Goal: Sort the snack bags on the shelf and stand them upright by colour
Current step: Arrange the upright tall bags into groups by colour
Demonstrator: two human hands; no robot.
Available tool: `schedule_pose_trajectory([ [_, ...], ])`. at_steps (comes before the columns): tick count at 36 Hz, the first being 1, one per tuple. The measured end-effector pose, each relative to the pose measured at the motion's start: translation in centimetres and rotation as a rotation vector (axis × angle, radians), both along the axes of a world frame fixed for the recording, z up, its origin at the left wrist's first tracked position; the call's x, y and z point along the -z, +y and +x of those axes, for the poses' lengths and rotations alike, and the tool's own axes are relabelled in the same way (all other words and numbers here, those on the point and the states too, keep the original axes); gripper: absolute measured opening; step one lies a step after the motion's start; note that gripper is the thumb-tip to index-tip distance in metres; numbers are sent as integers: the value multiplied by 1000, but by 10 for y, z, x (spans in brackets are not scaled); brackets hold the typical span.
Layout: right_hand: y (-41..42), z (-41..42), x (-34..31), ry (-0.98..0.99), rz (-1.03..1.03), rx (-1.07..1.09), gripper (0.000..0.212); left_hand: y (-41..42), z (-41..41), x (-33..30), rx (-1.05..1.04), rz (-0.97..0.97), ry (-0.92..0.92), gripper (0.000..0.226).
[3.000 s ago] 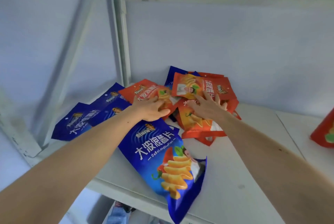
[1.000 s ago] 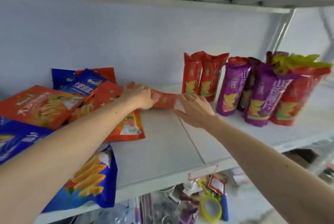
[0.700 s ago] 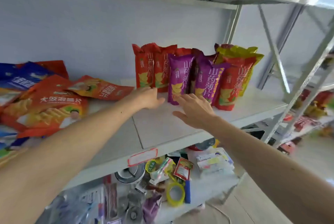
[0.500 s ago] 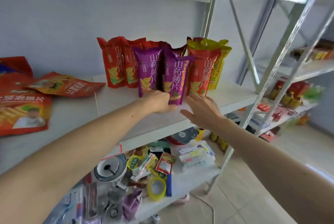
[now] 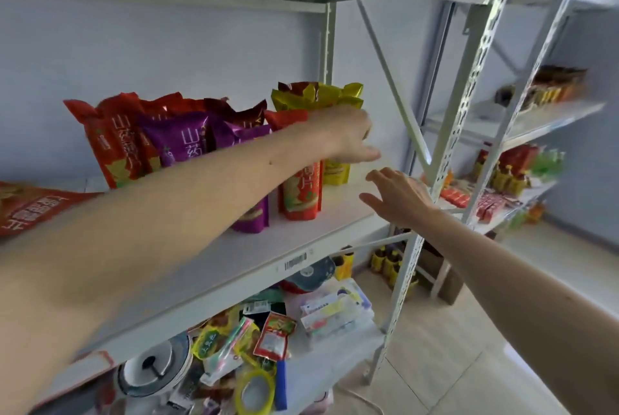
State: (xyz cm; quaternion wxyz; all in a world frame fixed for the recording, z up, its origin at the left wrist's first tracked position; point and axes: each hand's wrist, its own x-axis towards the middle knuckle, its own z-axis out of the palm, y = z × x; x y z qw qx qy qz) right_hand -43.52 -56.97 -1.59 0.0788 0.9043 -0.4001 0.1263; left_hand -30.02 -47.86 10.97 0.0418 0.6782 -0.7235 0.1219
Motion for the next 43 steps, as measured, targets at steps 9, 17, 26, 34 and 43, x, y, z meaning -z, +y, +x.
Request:
schedule_pose_trajectory([
  [9, -73, 26, -4, -94, 67, -32, 62, -91, 43, -59, -163, -108, -69, 49],
  [17, -113, 71, 11, -338, 380, -16, 91, -166, 89, -57, -272, 51, 72, 71],
  [26, -153, 97, 31, -389, 488, -104, 93, -232, 101, -50, -261, 229, 170, 81],
  [34, -182, 95, 39, -405, 587, -292, 99, -267, 101, -39, -259, 360, 270, 66],
  [43, -215, 83, 32, -380, 667, -419, 107, -286, 104, -40, -243, 415, 249, 56],
])
